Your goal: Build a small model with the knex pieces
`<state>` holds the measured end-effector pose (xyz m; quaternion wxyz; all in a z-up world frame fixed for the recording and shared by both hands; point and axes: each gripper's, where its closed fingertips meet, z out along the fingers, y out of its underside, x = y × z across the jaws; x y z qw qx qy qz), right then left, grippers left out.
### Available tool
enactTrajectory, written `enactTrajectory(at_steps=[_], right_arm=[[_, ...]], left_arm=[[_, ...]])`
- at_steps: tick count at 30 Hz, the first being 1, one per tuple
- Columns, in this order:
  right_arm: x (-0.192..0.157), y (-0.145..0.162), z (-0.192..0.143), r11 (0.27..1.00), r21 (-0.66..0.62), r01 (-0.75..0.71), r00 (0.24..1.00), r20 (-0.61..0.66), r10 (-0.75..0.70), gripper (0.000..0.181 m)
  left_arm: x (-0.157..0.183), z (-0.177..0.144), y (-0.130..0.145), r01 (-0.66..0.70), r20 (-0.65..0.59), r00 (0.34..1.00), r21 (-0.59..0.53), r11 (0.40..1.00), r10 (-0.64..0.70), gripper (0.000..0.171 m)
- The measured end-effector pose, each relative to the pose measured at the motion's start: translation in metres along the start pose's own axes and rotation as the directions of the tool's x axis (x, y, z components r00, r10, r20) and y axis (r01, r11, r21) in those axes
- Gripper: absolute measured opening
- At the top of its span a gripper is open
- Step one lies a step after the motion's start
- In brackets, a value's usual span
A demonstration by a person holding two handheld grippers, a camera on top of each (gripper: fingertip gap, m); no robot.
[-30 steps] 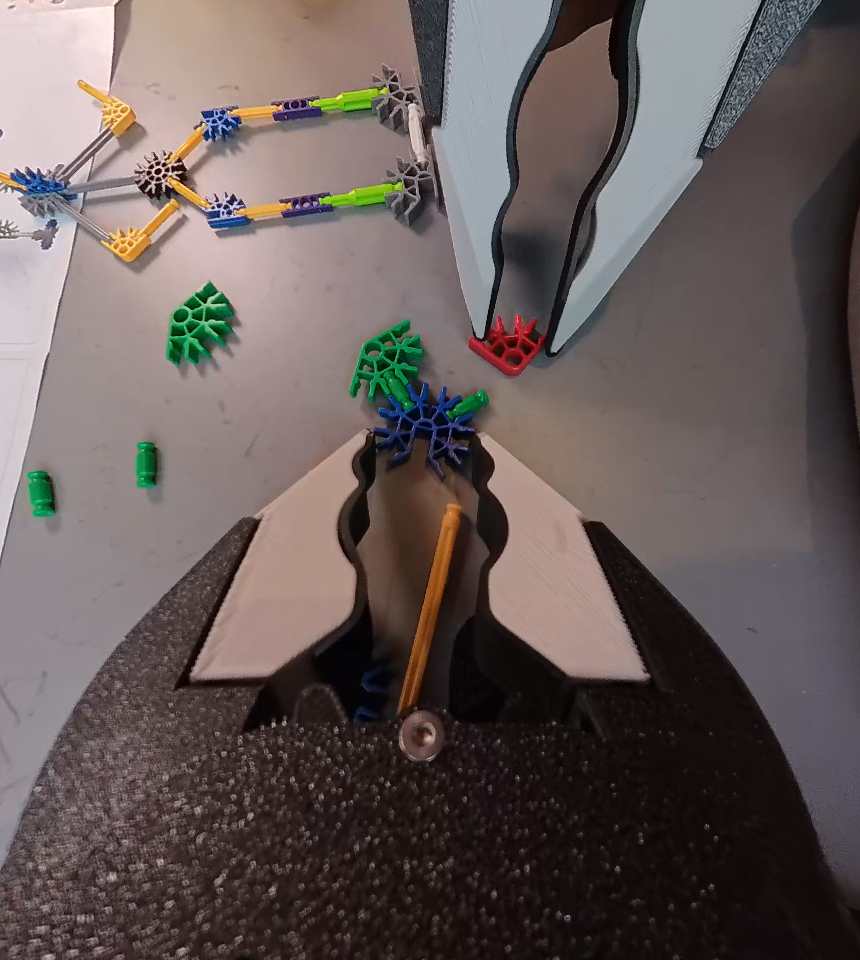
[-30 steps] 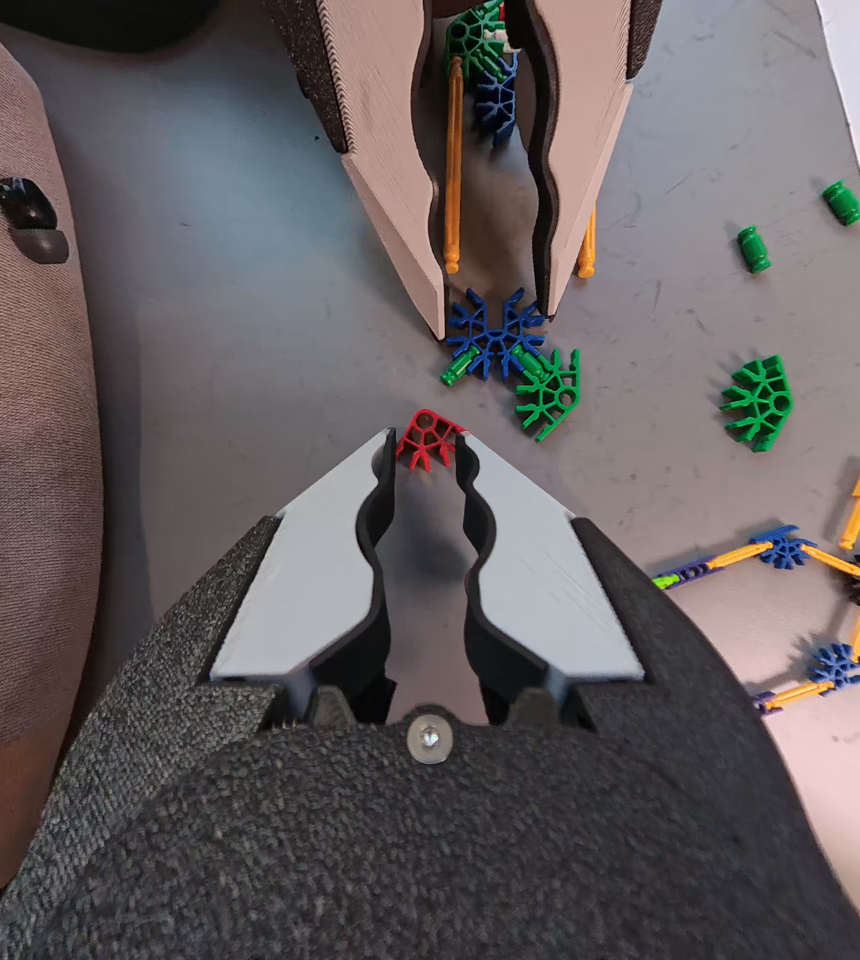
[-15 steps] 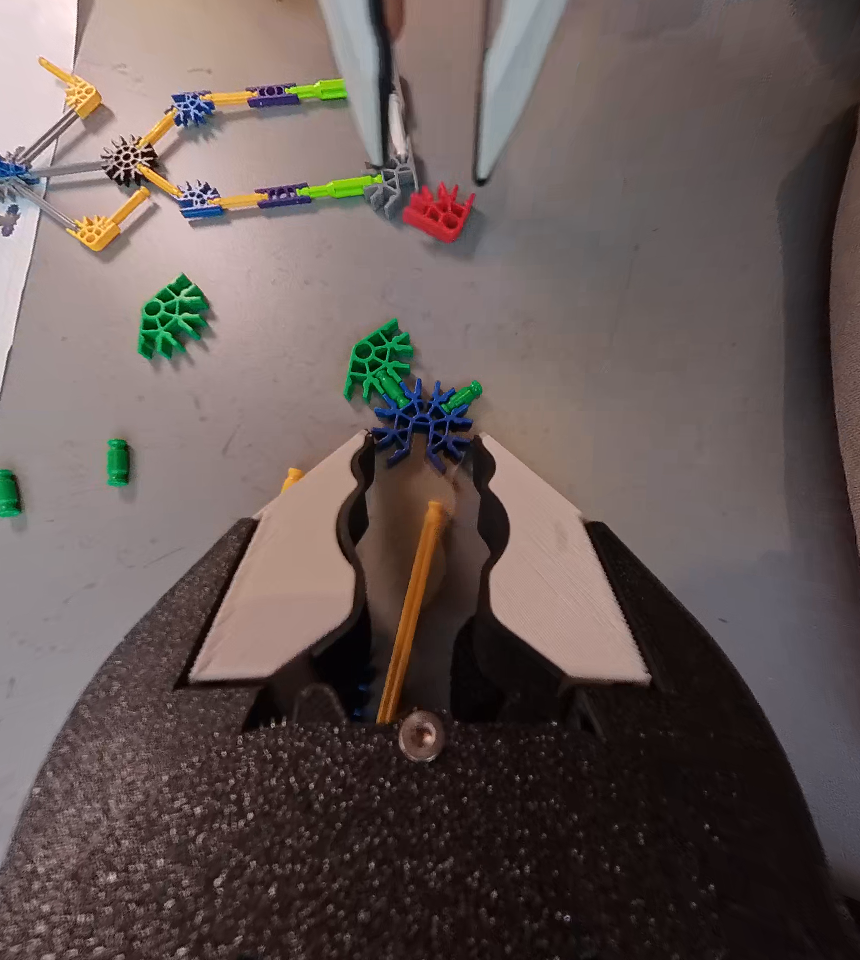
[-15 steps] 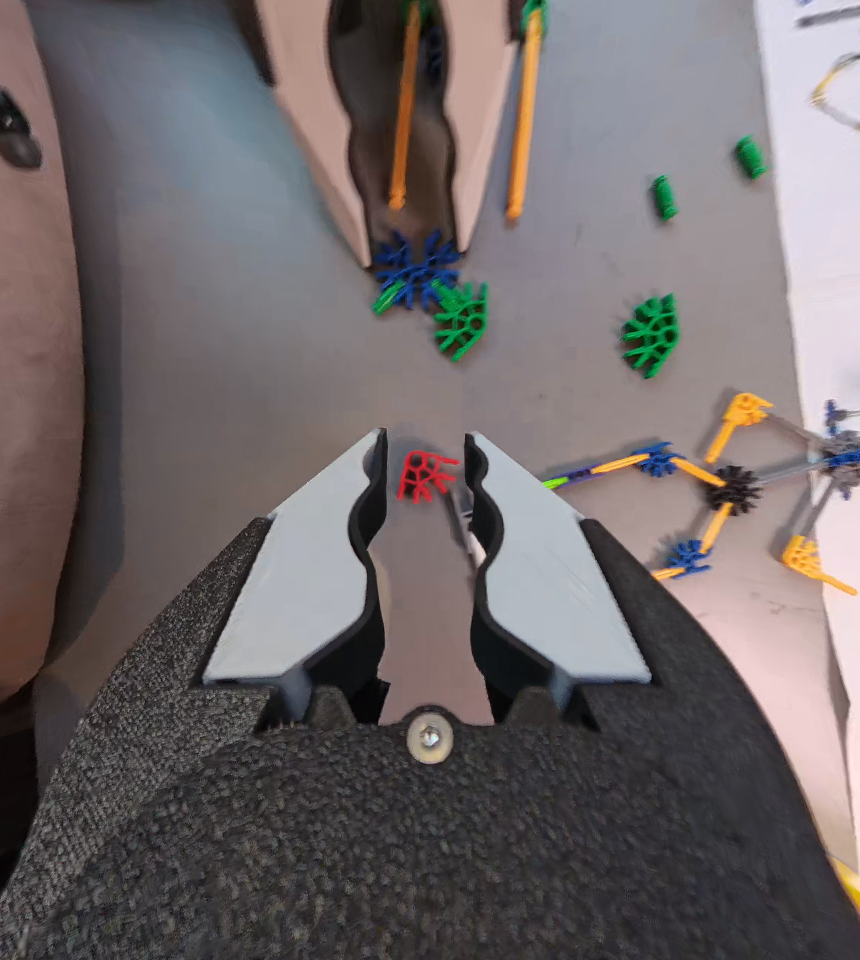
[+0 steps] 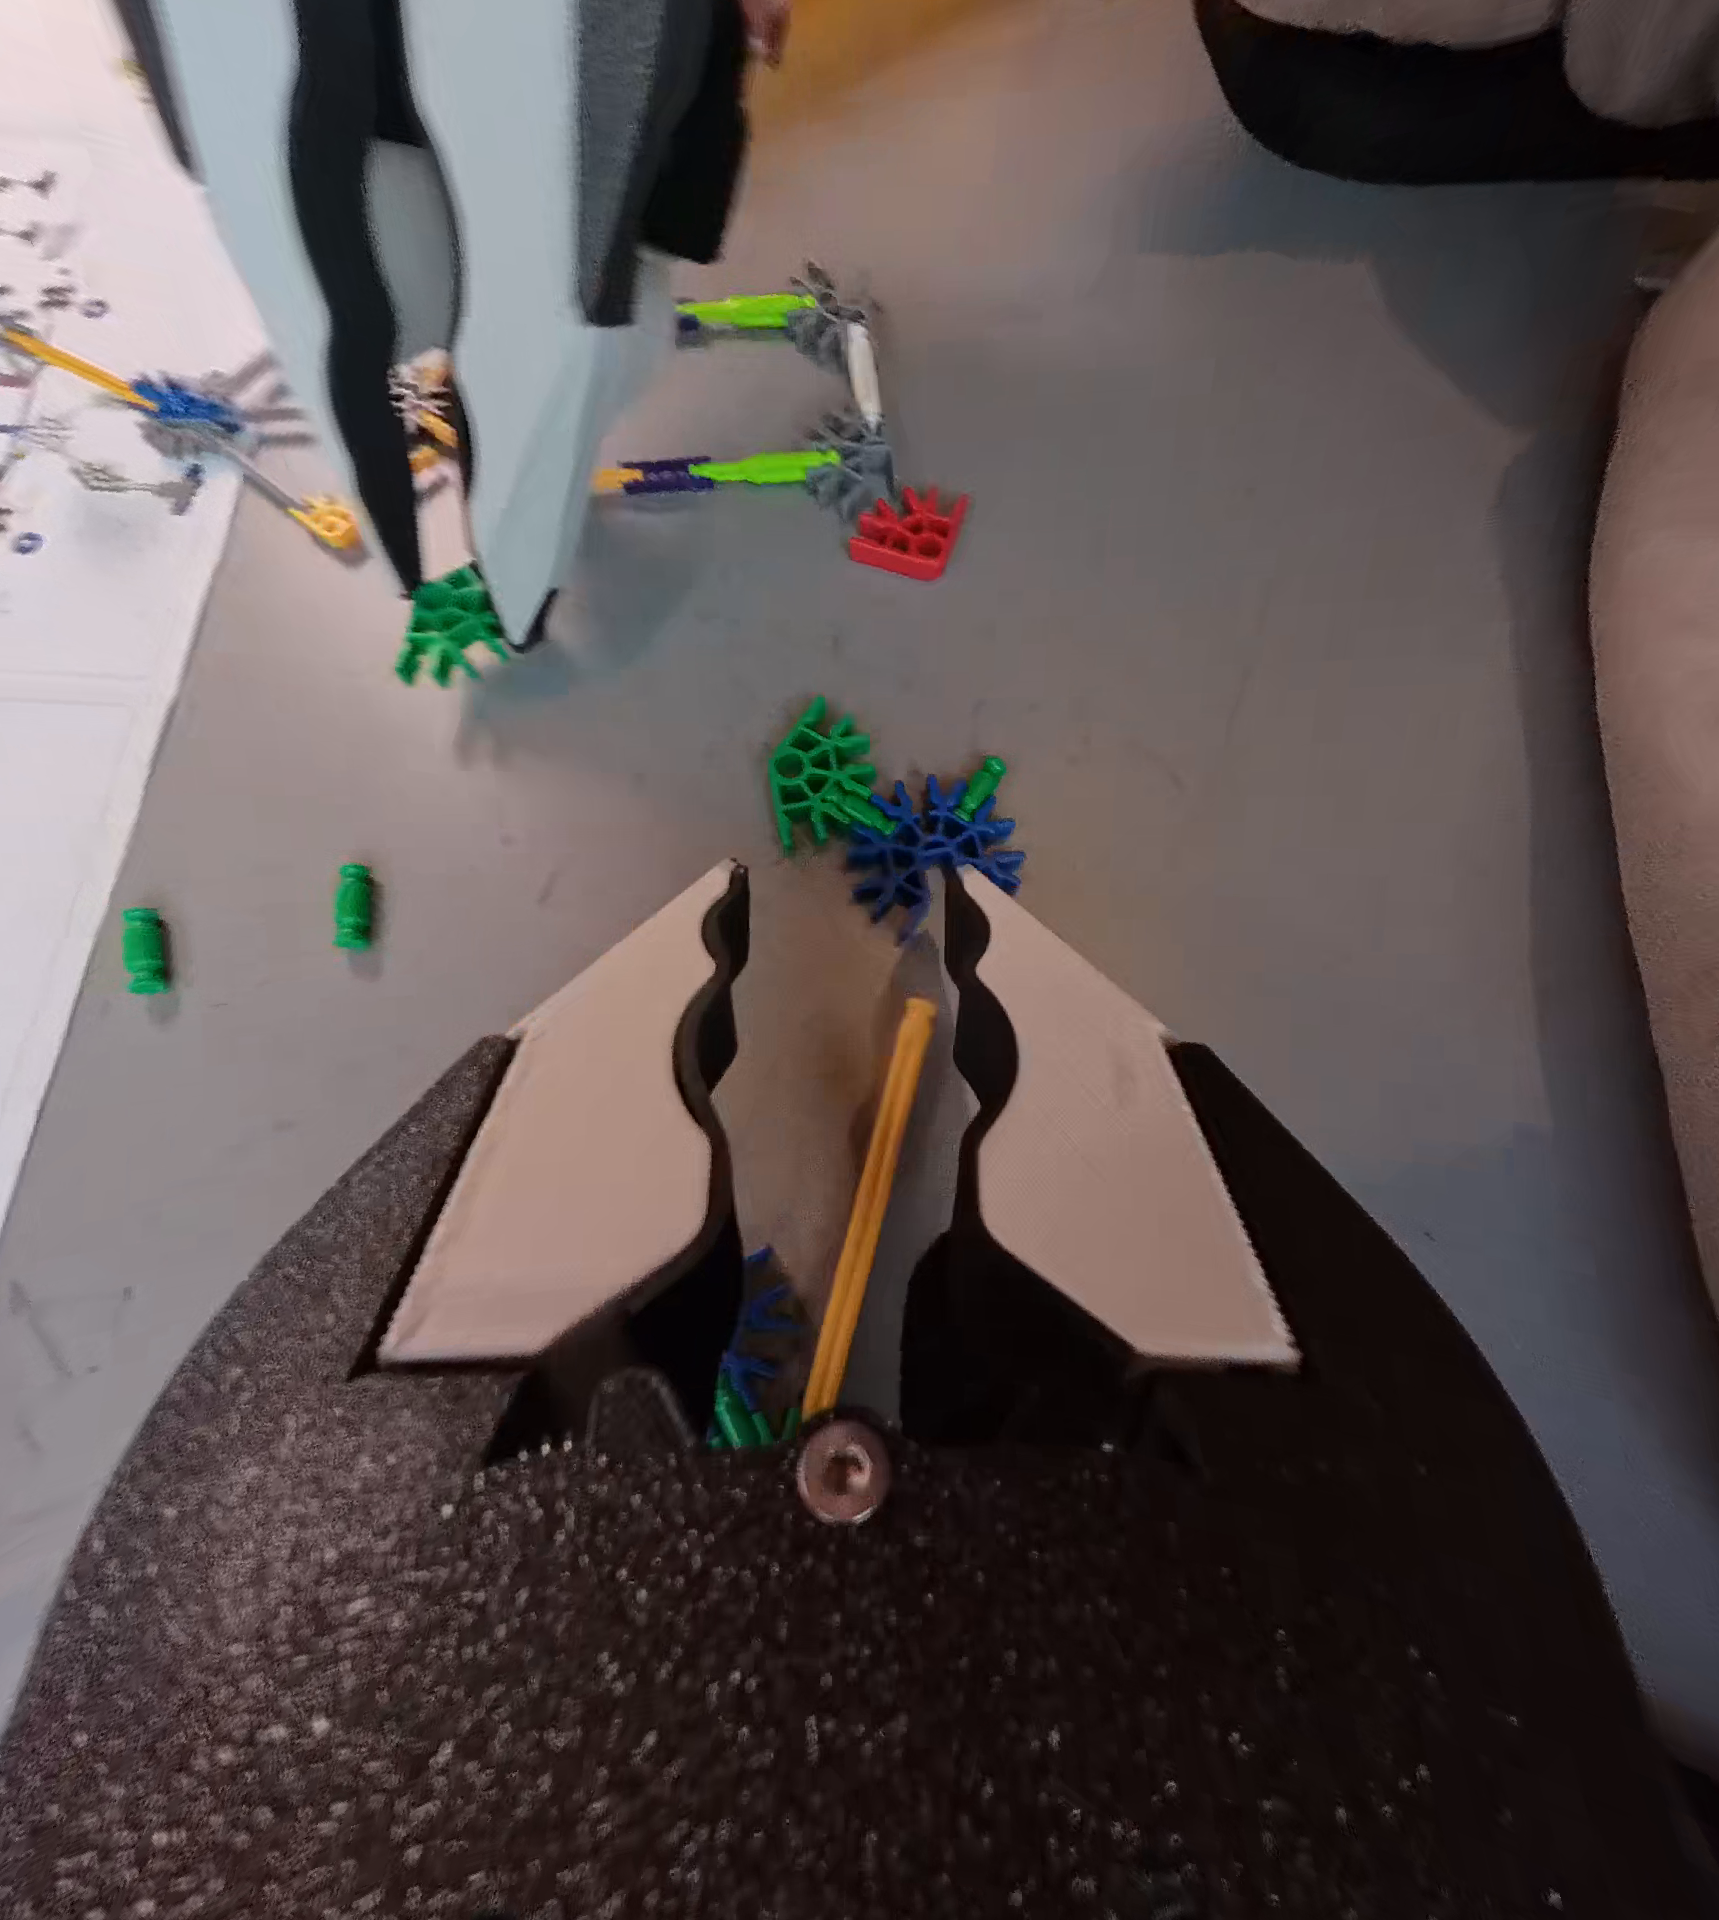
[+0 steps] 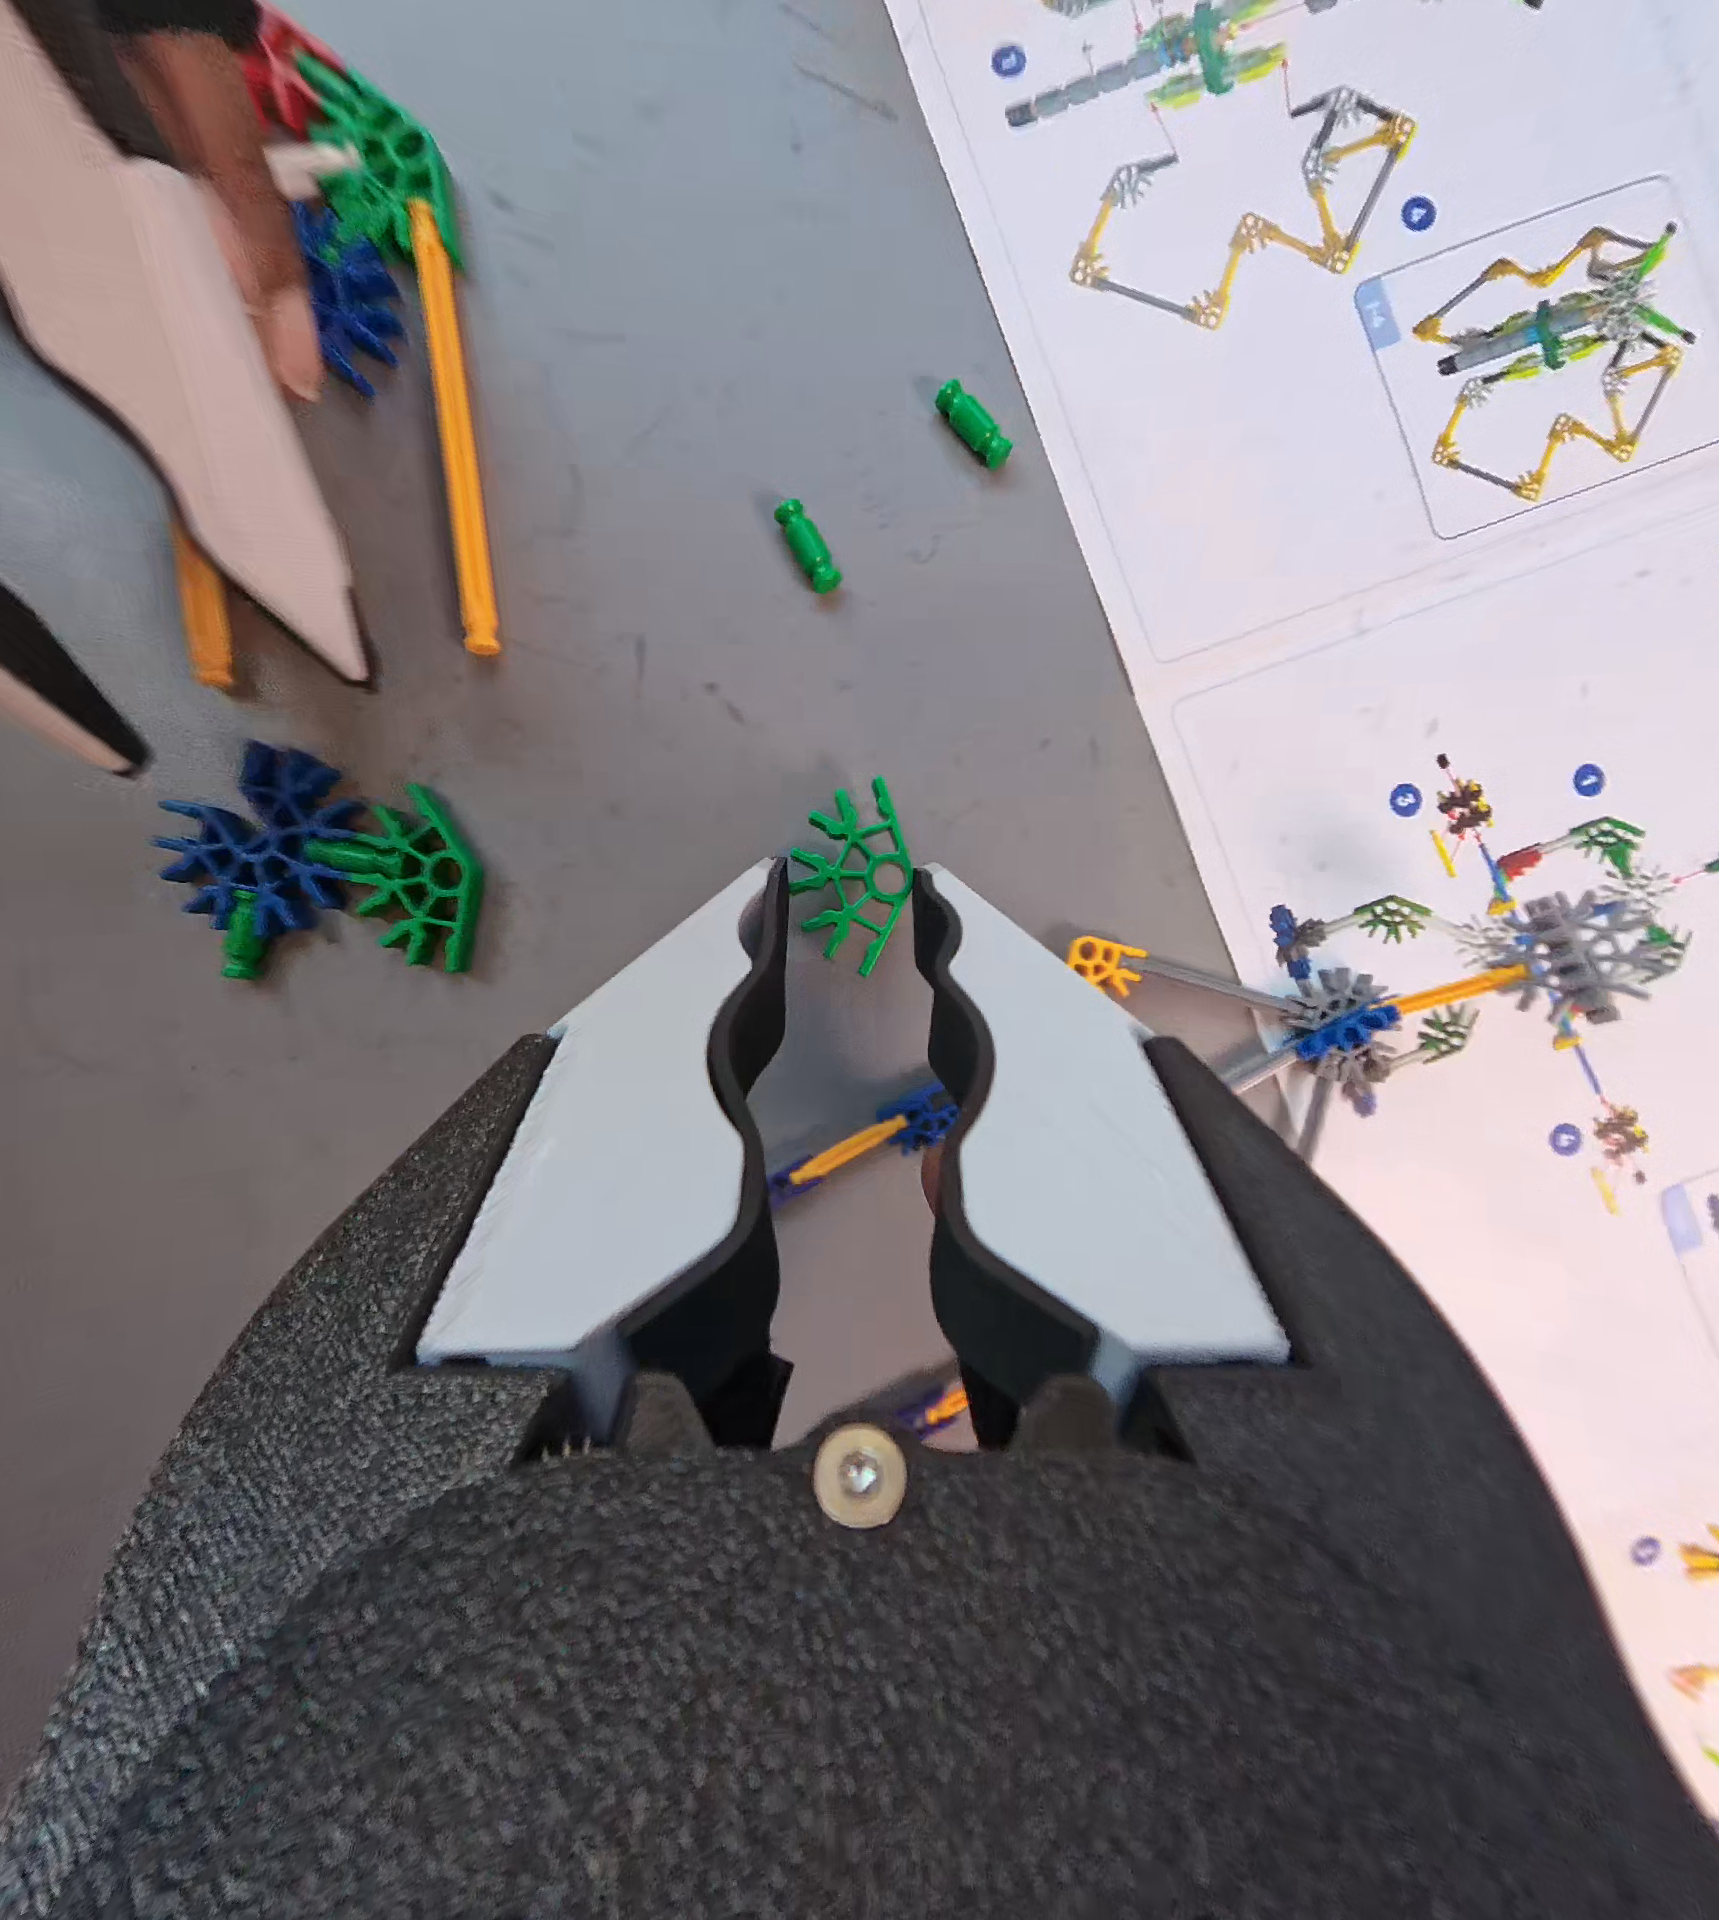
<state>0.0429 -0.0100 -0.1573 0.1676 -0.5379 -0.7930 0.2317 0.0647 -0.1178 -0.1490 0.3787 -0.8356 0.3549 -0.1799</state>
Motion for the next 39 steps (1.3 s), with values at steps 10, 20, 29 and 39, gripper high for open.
enactTrajectory(at_steps=[10, 20, 29, 39], right_arm=[[-0.068, -0.048, -0.059, 0.915, 0.403, -0.012, 0.988, -0.138, 0.074, 0.022], [-0.079, -0.061, -0.07, 0.876, 0.481, 0.021, 0.971, -0.218, 0.096, 0.022], [-0.096, -0.05, -0.067, 0.893, 0.44, 0.091, 0.988, -0.154, -0.025, 0.02], [-0.106, -0.046, -0.061, 0.838, 0.351, 0.419, 0.901, -0.272, -0.337, 0.055]], left_arm=[[-0.024, -0.033, -0.063, 0.534, -0.27, 0.845, 0.393, 0.748, -0.462, 0.037], [-0.017, -0.043, -0.075, 0.647, -0.438, 0.758, 0.408, 0.644, -0.484, 0.009], [-0.016, -0.045, -0.072, 0.665, -0.474, 0.736, 0.379, 0.643, -0.482, 0.006], [0.002, -0.036, -0.07, 0.738, -0.588, 0.63, 0.254, 0.625, -0.506, 0.005]])
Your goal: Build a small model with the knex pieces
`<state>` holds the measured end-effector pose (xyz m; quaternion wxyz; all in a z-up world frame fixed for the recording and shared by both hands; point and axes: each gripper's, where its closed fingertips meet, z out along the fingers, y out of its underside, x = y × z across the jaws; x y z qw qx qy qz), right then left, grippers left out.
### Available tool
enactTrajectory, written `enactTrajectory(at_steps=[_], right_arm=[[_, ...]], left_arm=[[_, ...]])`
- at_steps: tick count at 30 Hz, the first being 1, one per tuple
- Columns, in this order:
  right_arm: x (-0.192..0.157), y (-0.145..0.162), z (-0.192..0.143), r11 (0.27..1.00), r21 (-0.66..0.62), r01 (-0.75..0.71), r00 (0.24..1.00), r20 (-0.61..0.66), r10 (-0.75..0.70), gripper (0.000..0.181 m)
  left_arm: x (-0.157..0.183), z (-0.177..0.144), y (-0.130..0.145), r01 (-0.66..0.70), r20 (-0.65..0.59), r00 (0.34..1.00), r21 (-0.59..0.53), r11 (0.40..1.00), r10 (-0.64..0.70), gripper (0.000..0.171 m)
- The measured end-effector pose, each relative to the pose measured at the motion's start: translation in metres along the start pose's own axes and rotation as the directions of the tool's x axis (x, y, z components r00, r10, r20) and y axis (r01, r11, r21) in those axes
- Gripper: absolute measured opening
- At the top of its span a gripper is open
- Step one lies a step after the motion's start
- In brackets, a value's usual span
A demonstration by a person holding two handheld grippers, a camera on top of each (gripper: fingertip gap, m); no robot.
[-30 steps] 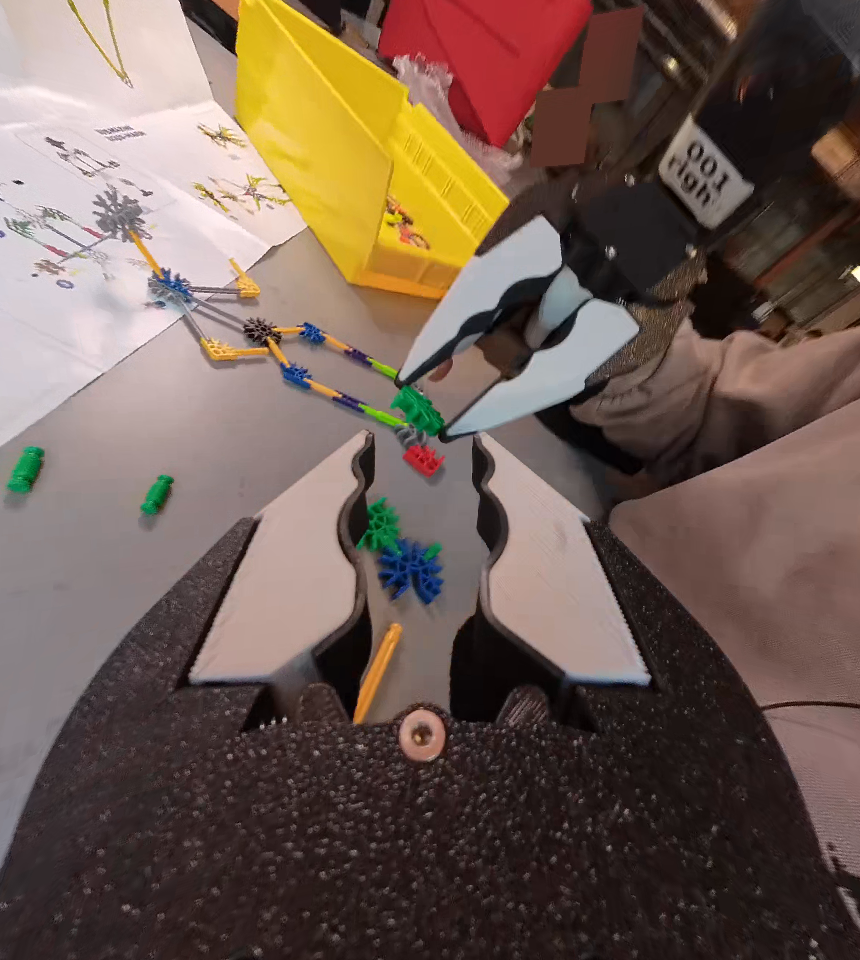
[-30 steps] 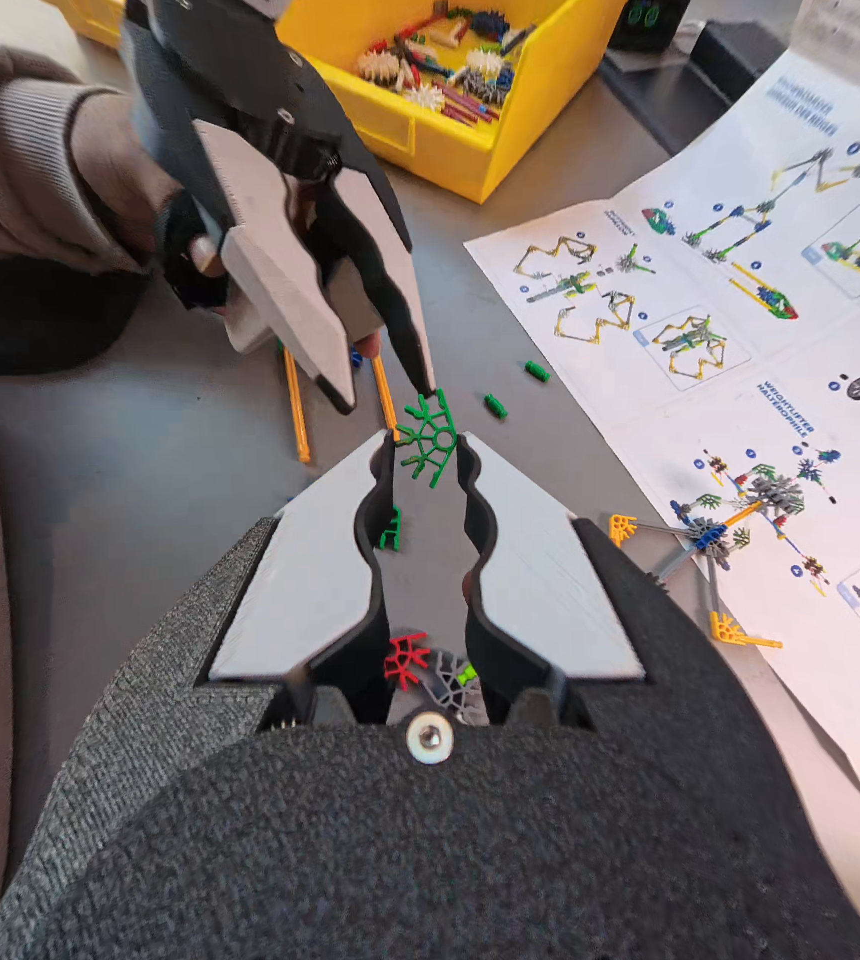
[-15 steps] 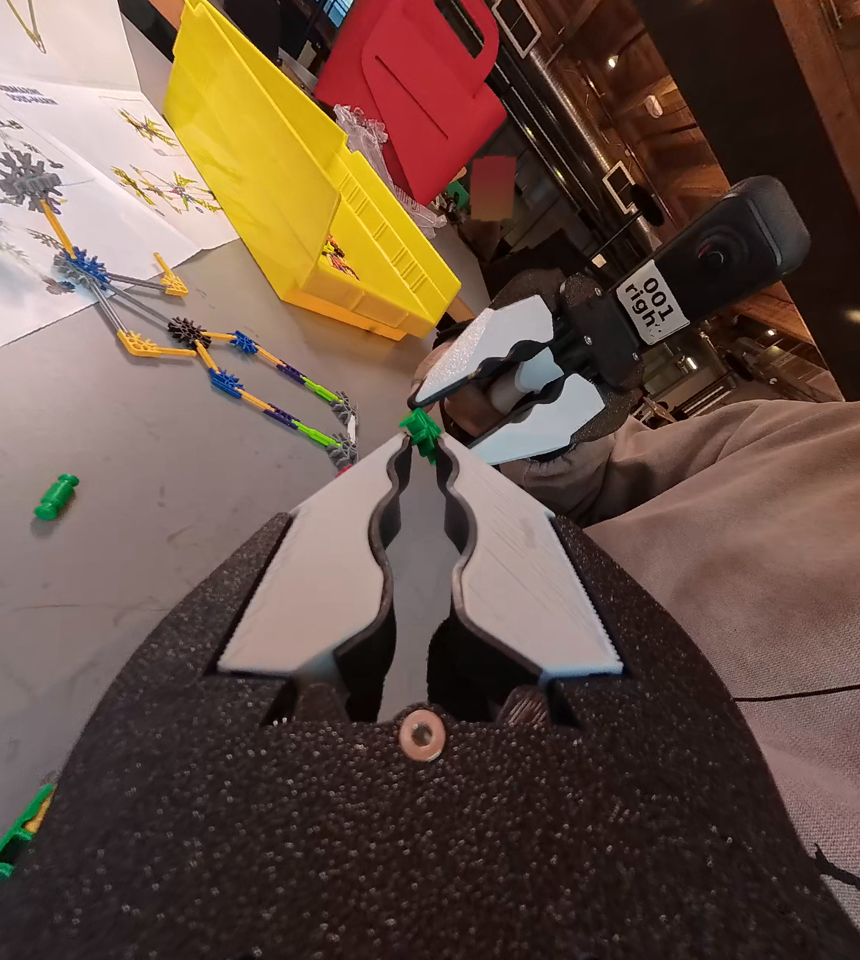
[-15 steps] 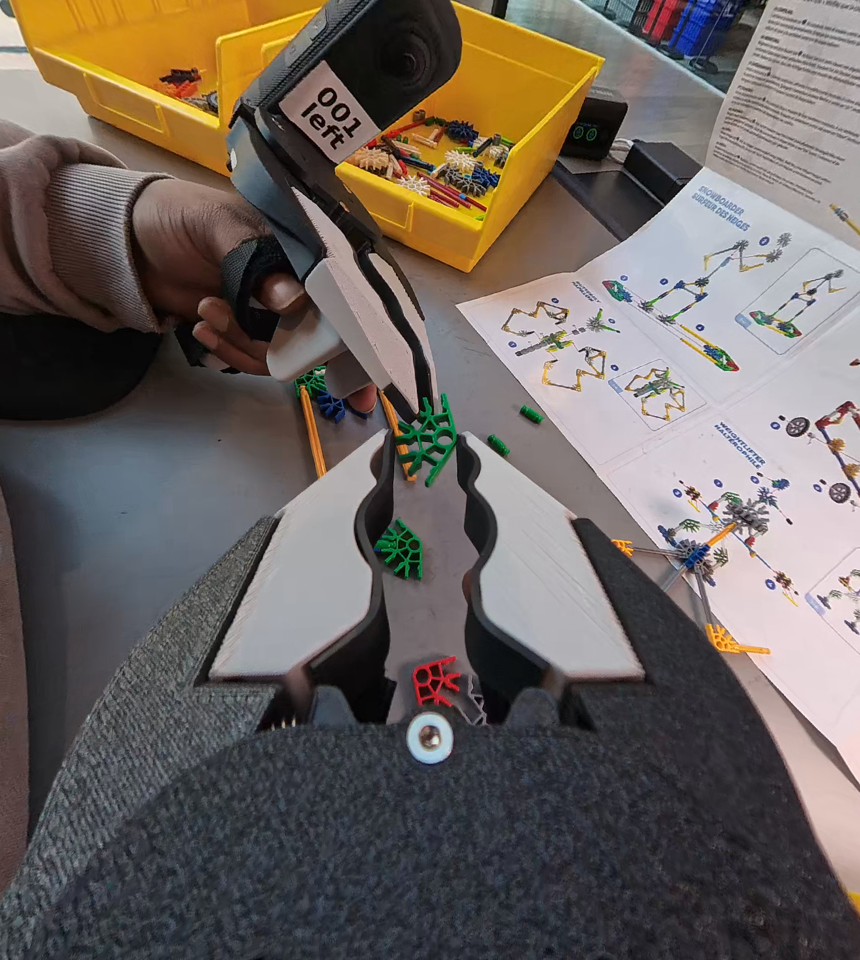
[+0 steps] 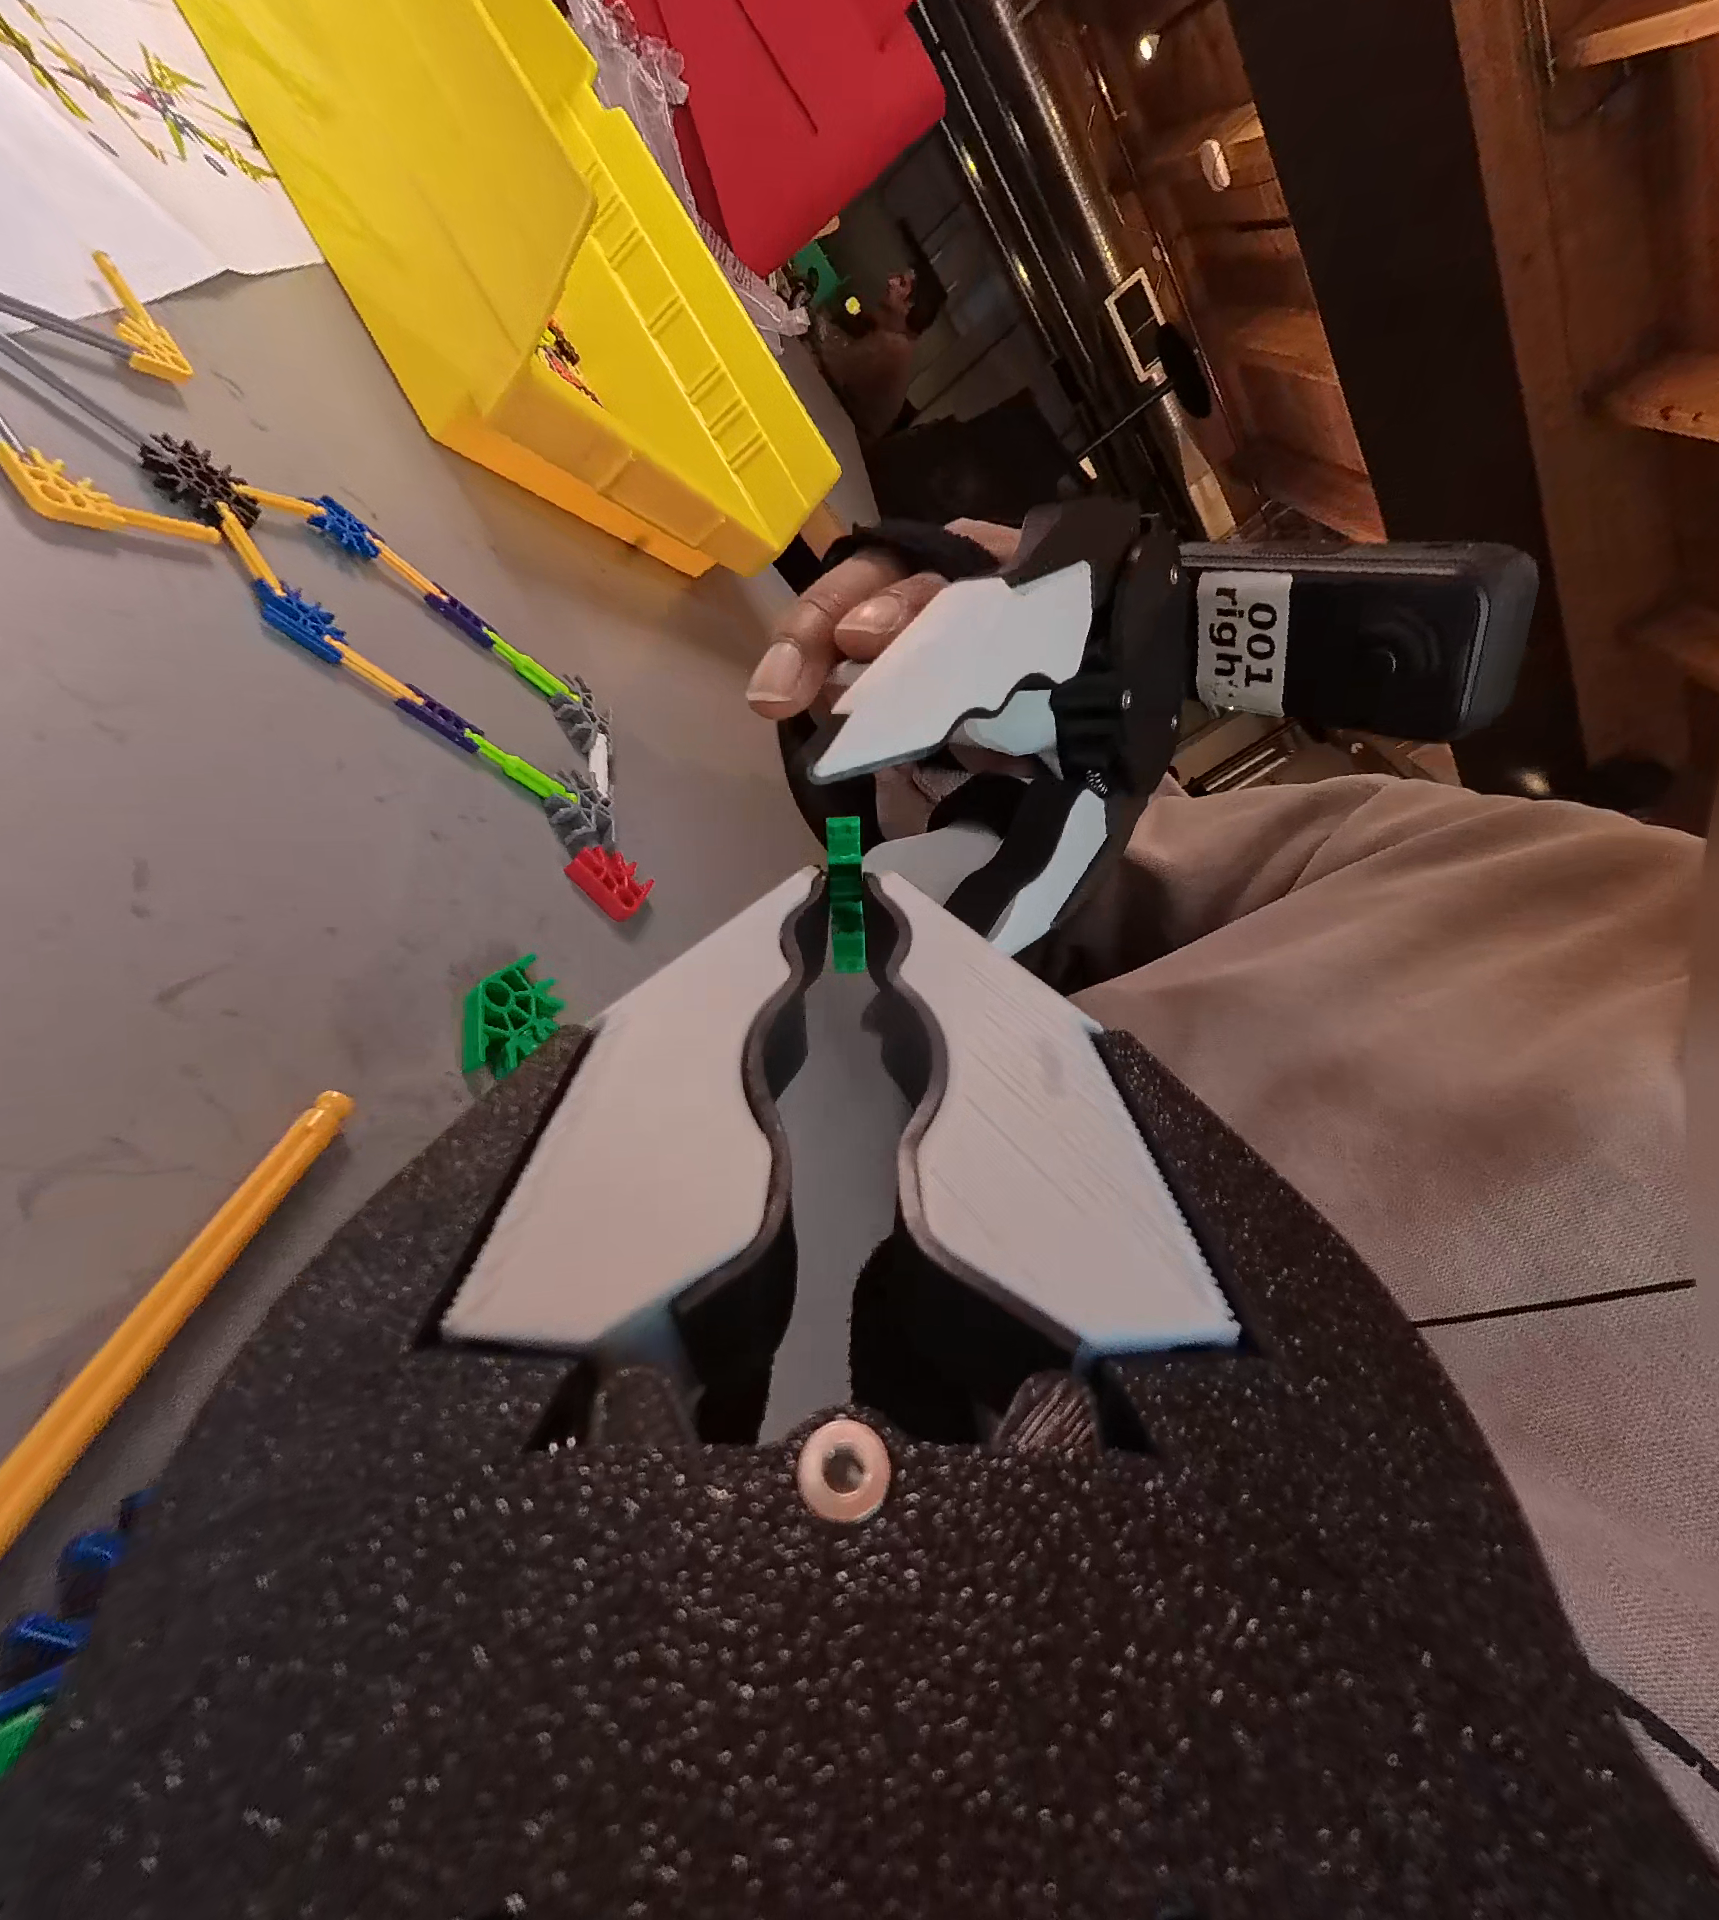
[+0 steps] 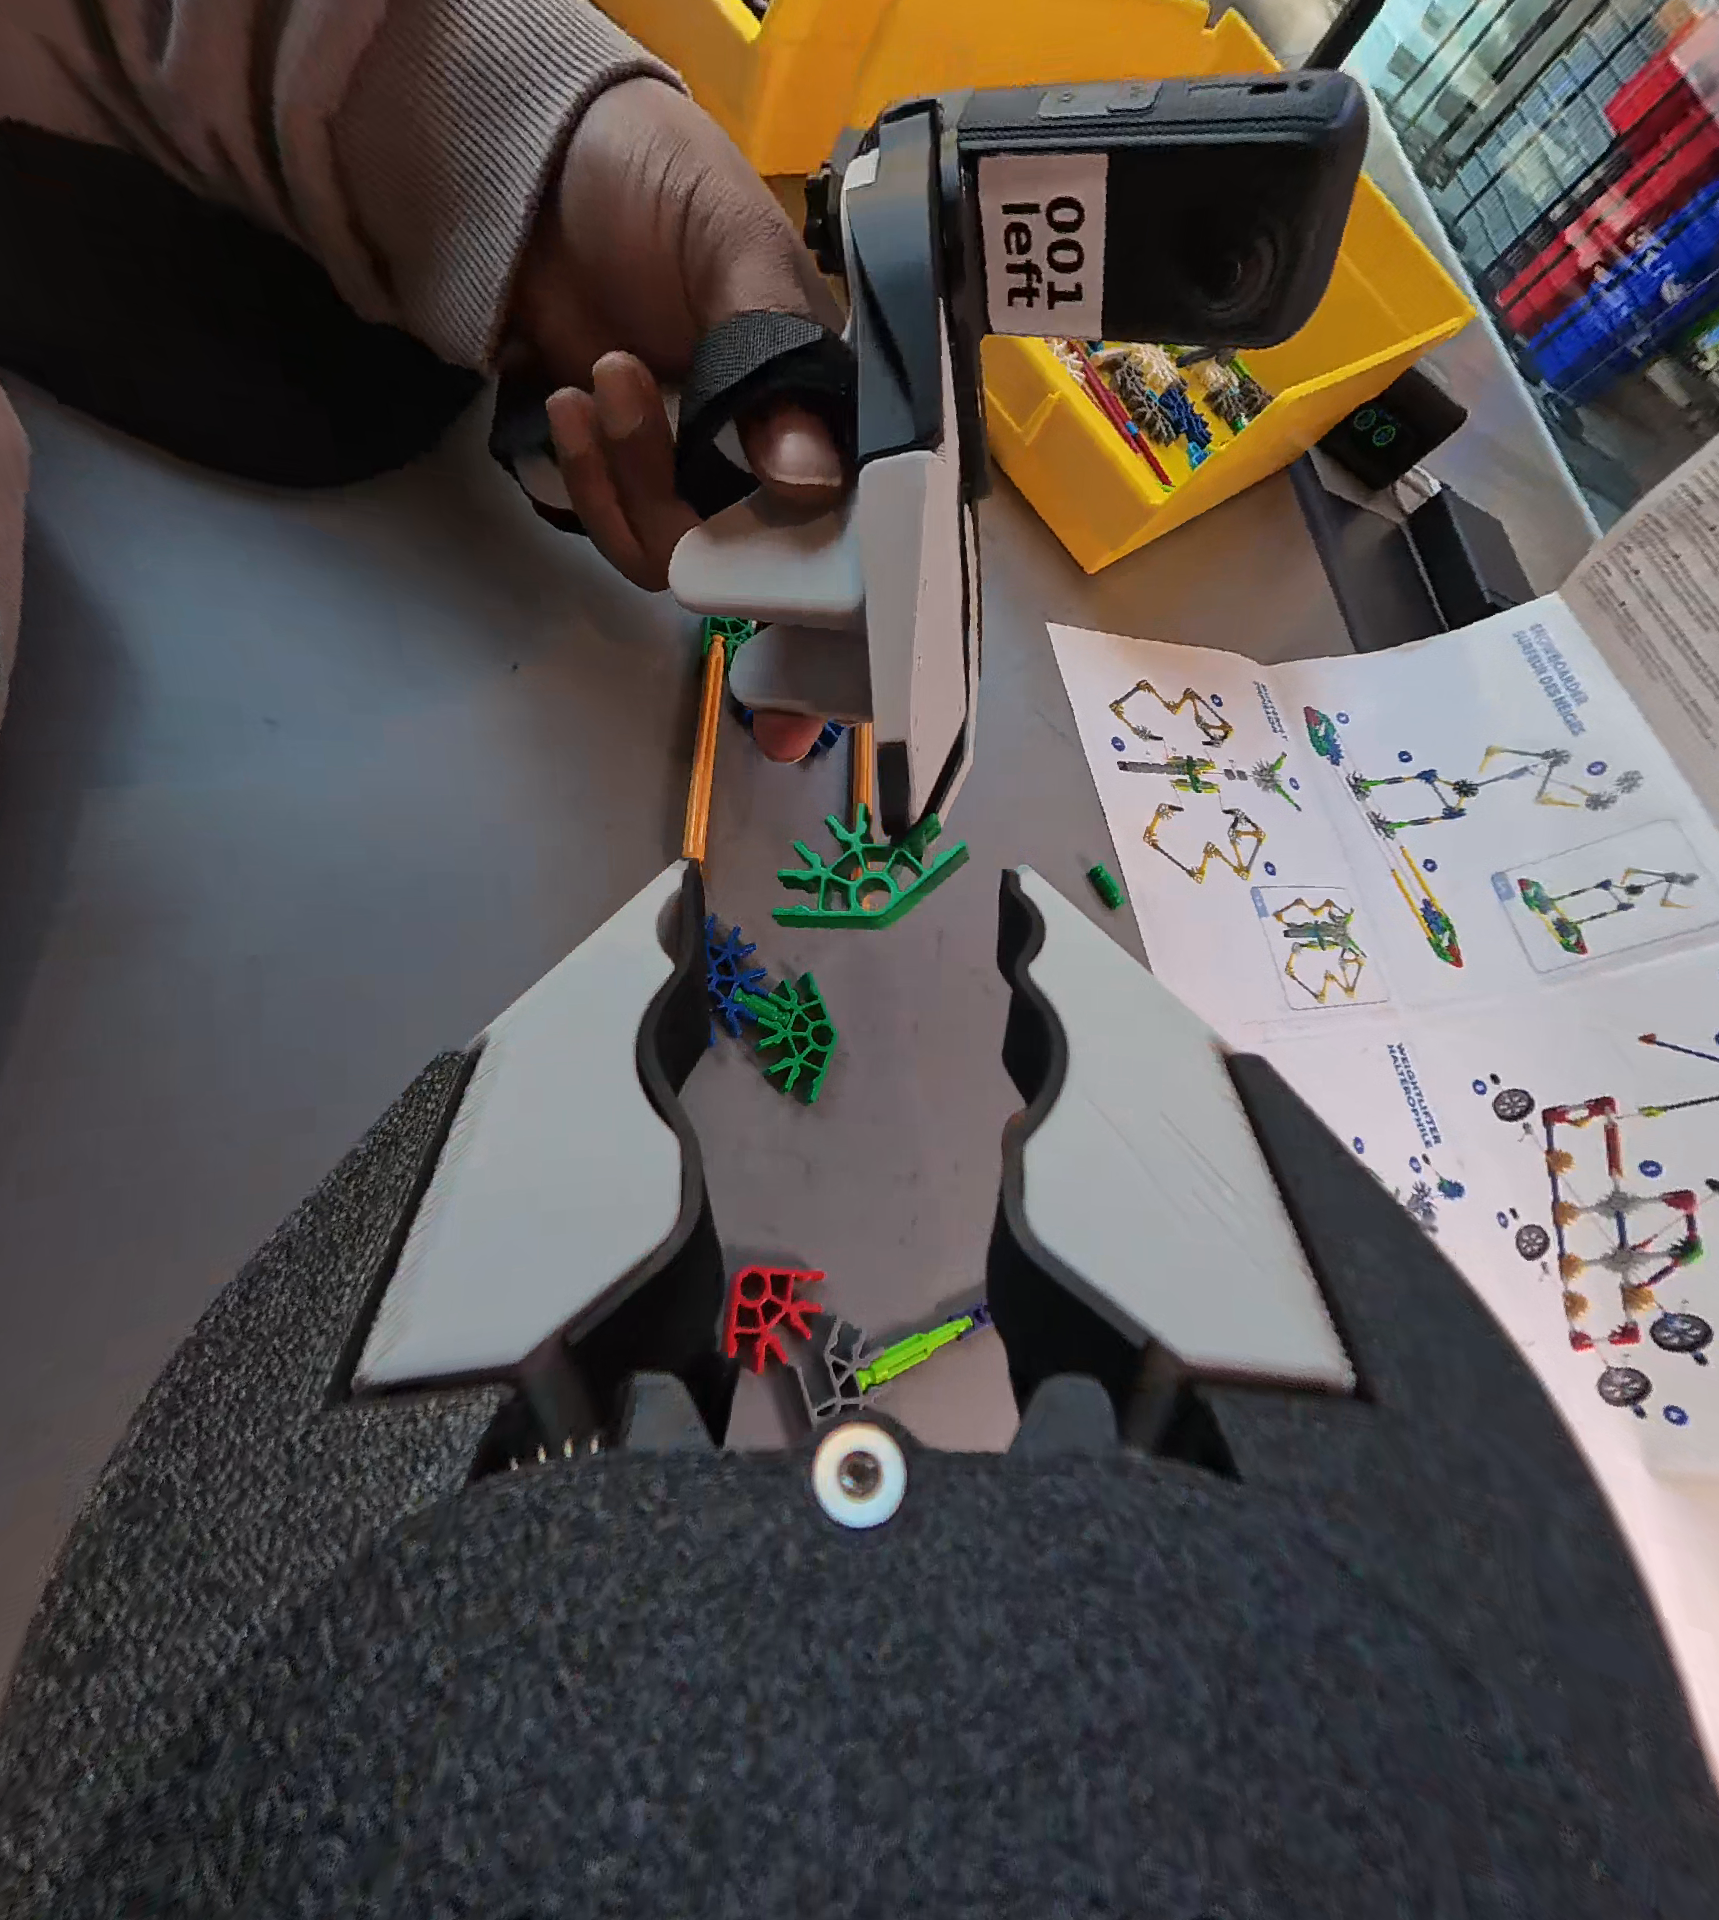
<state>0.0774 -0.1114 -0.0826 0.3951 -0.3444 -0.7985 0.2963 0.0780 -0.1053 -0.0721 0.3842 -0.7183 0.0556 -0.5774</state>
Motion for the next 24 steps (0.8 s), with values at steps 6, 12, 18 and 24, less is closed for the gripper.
enactTrajectory(at_steps=[6, 12, 18, 24], right_arm=[[0.003, 0.001, 0.002, 1.0, -0.009, 0.014, 0.998, -0.063, -0.015, 0.035], [0.003, 0.007, 0.0, 0.991, -0.025, -0.132, 0.989, -0.072, 0.129, 0.034], [-0.011, 0.04, -0.002, 0.912, -0.115, -0.394, 0.918, -0.094, 0.385, 0.034], [-0.022, 0.061, 0.0, 0.858, -0.156, -0.49, 0.871, -0.134, 0.473, 0.034]], left_arm=[[-0.001, 0.002, 0.001, 0.048, -0.014, 0.999, 0.003, 0.999, -0.048, 0.005], [-0.004, 0.003, 0.001, -0.043, 0.051, 0.998, -0.01, 0.999, 0.044, 0.008], [-0.038, -0.009, 0.029, -0.367, 0.269, 0.84, -0.357, 0.859, 0.471, 0.032], [-0.056, -0.004, 0.066, -0.394, 0.25, 0.739, -0.593, 0.703, 0.625, 0.05]])
